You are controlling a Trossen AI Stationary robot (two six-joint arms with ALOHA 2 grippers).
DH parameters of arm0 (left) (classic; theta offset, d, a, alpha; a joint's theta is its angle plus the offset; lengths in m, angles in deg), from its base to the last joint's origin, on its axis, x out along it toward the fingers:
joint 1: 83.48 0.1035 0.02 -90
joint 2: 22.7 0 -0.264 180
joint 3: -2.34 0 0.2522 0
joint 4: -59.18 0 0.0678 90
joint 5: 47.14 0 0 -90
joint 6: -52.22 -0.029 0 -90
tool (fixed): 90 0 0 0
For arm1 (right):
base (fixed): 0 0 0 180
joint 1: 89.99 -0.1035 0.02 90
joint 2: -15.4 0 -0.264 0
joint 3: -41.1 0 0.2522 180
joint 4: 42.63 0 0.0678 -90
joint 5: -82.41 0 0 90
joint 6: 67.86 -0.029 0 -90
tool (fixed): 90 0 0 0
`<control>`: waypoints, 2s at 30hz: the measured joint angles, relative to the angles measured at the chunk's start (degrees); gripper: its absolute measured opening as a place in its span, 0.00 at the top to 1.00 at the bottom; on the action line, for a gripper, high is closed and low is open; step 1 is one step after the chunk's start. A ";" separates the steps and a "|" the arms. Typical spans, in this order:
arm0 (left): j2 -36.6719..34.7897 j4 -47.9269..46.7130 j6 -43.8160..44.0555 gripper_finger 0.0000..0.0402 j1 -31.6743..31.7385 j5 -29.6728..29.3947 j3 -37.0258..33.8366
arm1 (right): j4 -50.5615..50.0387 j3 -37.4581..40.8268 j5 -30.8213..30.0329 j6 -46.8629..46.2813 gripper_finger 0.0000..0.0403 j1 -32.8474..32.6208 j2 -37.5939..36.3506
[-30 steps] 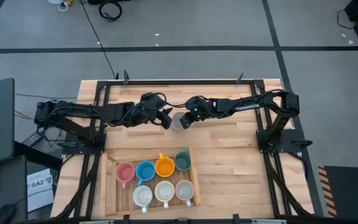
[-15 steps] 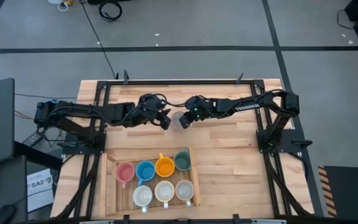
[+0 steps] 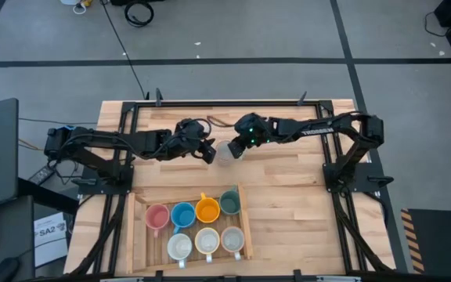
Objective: Place coffee mugs
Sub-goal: Put the gray mug on the shelf
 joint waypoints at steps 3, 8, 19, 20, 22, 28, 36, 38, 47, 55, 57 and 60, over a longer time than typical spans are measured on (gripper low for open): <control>1.40 0.73 0.39 0.54 -0.02 0.79 0.02 | -0.97 0.00 5.85 1.20 0.66 1.76 -2.75; 5.14 0.35 3.45 0.54 0.73 3.23 0.02 | -1.42 0.00 11.74 3.66 0.66 4.38 -7.65; 12.83 0.42 9.85 0.54 4.83 12.95 0.00 | -2.01 -0.02 8.33 8.36 0.66 5.39 -12.20; 13.42 0.44 10.46 0.54 5.17 13.70 0.00 | -1.65 -0.03 8.17 8.37 0.66 5.39 -12.02; 14.60 0.37 10.89 0.54 5.68 14.90 0.00 | -2.16 -0.04 8.17 8.38 0.66 5.39 -11.62; 17.52 1.10 12.17 0.54 6.98 18.36 0.09 | -2.59 0.00 8.19 8.38 0.66 5.39 -9.81; 18.23 -0.31 12.02 0.55 8.23 20.17 0.00 | -2.83 0.00 8.24 8.37 0.66 5.39 -8.48; 18.23 -0.40 11.99 0.56 8.37 20.17 0.00 | -2.68 0.00 8.24 8.37 0.66 5.39 -8.47; 18.23 -0.62 10.39 0.72 8.35 20.00 0.00 | -4.49 0.00 8.24 8.37 0.66 5.39 -8.48; 18.21 -0.74 7.56 0.88 8.35 19.88 0.00 | -5.24 0.00 8.24 8.68 0.66 5.39 -8.48; 18.19 -0.63 6.26 0.92 8.35 19.92 -0.02 | -5.45 0.00 8.24 9.94 0.66 5.39 -8.48; 17.69 -0.89 3.90 0.92 8.35 19.91 -0.02 | -6.26 0.00 8.24 11.27 0.66 5.39 -8.48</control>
